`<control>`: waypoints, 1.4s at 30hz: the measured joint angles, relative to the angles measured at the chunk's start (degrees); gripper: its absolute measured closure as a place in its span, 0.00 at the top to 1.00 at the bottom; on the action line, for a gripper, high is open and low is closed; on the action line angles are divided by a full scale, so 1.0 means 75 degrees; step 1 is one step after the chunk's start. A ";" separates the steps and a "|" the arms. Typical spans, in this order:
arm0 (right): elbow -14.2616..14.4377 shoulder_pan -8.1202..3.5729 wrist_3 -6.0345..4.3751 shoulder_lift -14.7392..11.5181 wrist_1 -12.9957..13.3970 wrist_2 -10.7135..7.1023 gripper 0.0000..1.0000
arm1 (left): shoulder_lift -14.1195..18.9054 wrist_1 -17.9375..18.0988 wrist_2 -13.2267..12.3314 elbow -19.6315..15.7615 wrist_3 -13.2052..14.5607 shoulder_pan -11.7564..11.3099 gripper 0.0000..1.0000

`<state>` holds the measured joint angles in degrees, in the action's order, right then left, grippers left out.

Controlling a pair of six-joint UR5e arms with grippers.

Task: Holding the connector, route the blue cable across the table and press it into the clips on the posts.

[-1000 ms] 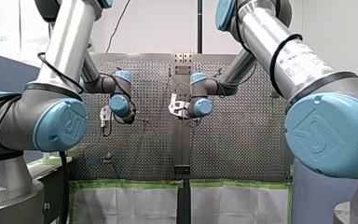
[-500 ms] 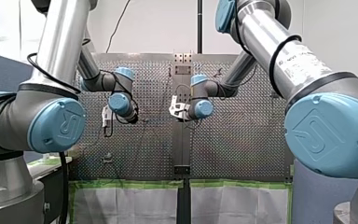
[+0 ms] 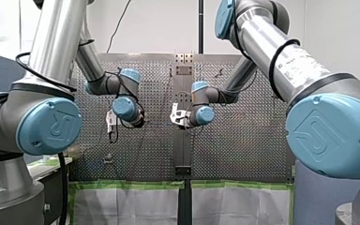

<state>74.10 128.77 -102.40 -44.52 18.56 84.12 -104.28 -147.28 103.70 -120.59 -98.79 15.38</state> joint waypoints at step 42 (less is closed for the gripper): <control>-0.0030 -0.0148 0.0034 -0.0231 -0.0581 0.0023 0.00 | -0.1419 0.0283 0.0680 0.1717 -0.0093 0.0889 1.00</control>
<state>73.88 127.66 -102.14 -46.25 14.21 84.29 -114.92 -145.16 108.80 -107.72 -99.49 22.04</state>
